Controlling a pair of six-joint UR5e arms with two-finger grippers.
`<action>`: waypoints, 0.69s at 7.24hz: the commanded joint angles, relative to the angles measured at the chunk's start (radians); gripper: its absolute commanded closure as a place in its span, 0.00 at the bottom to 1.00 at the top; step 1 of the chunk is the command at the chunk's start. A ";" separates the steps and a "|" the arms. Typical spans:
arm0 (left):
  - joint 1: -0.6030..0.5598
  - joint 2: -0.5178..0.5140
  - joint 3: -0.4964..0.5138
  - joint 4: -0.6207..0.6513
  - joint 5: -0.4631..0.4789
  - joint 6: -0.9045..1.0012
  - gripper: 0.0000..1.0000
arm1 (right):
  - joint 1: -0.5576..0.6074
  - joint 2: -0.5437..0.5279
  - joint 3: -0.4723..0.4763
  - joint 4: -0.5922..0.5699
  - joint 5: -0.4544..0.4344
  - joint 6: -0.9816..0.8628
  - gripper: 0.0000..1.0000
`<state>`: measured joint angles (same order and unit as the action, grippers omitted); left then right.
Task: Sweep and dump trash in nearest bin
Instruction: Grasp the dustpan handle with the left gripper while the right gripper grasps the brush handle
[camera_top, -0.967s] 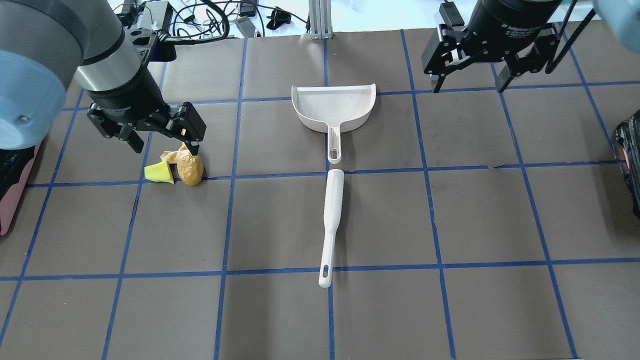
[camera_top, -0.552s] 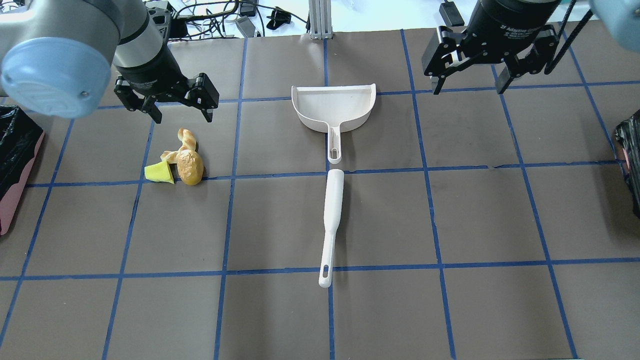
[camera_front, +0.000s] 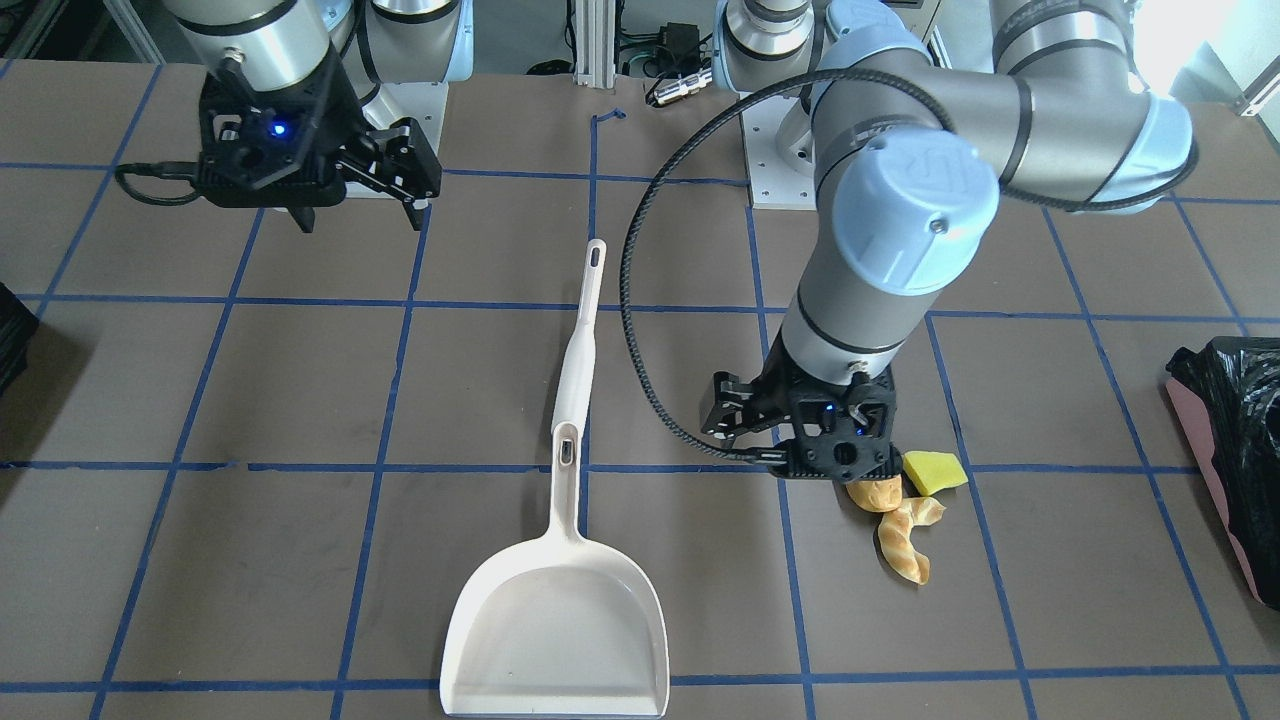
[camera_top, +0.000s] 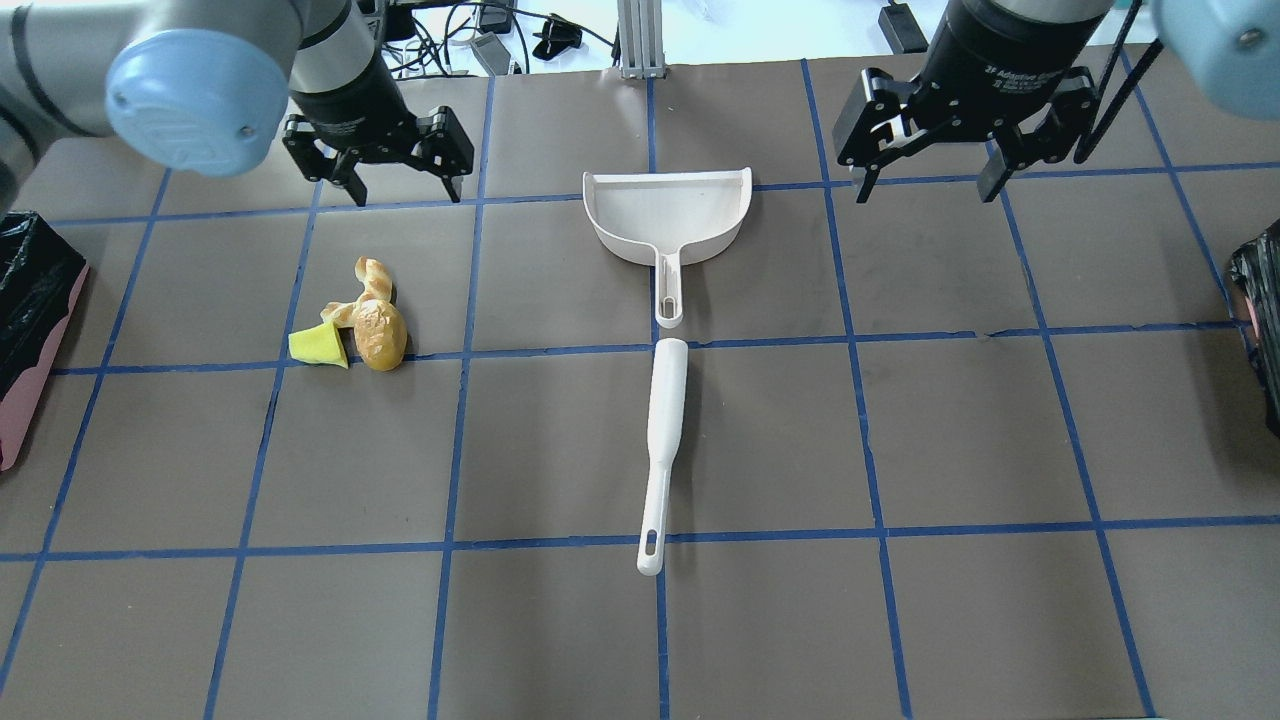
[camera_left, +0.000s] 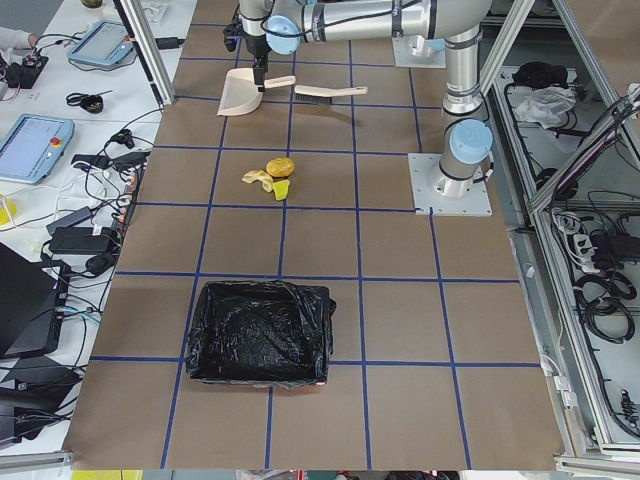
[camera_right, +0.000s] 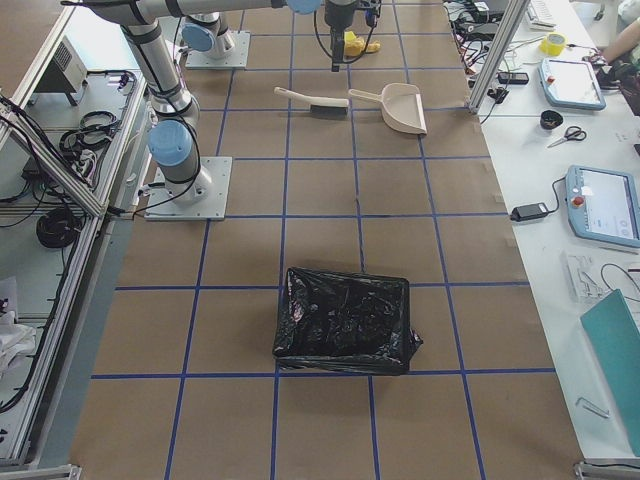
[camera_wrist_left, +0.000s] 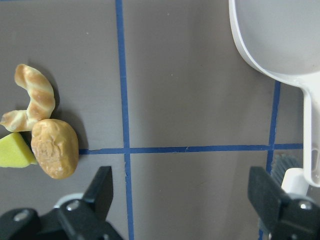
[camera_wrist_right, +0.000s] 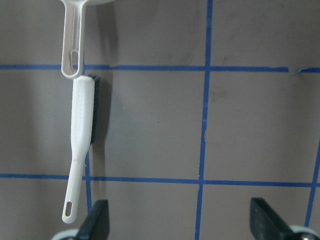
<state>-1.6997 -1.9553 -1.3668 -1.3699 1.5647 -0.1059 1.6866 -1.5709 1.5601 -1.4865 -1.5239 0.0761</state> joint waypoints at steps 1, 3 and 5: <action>-0.040 -0.118 0.107 0.026 -0.009 -0.029 0.08 | 0.067 -0.024 0.093 -0.018 -0.001 0.058 0.02; -0.102 -0.224 0.167 0.077 -0.029 -0.146 0.06 | 0.070 -0.125 0.249 -0.088 0.002 0.073 0.09; -0.142 -0.266 0.172 0.106 -0.032 -0.178 0.07 | 0.137 -0.182 0.447 -0.295 -0.005 0.187 0.07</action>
<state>-1.8166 -2.1927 -1.2022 -1.2869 1.5369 -0.2593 1.7762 -1.7195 1.8914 -1.6597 -1.5248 0.2000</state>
